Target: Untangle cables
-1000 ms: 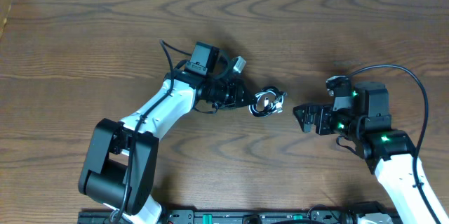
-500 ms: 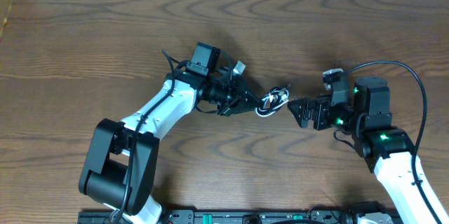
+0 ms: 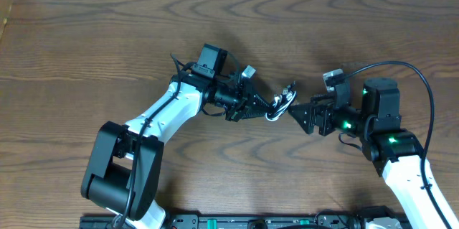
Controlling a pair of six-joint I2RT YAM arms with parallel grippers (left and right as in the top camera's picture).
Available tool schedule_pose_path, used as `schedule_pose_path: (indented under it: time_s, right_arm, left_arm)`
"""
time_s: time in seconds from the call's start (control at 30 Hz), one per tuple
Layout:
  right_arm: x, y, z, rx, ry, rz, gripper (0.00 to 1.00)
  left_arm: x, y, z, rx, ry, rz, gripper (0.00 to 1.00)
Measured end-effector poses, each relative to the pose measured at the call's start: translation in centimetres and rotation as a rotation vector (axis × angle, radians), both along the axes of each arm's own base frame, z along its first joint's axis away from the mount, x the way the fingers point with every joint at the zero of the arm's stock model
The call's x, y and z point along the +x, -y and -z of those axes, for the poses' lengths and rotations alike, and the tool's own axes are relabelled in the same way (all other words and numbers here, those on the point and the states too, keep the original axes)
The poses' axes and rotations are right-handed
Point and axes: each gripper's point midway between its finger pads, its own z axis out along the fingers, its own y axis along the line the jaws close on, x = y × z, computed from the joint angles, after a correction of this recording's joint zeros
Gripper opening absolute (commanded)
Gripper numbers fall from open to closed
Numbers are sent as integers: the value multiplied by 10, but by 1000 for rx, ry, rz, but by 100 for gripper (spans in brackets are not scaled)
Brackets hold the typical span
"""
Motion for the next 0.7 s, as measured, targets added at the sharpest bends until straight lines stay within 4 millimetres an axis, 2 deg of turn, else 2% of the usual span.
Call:
schedule_pose_path:
  time_s: [0.23, 0.4, 0.47, 0.63, 0.7]
  right_arm:
    - [-11, -11, -8, 69, -9, -77, 82]
    - [-15, -15, -11, 92, -10, -104, 71]
    - [-15, -16, -12, 97, -10, -109, 71]
    - [-22, -25, -14, 106, -9, -149, 71]
    - [-25, -31, -15, 108, -3, -175, 66]
  left_arm:
    - [0, 0, 0, 11, -51, -21, 7]
    - [0, 0, 0, 22, -105, -43, 7]
    - [0, 1, 0, 24, -115, -47, 7]
    - [0, 8, -4, 14, -126, -48, 8]
    - [-1, 13, -6, 7, -129, -42, 7]
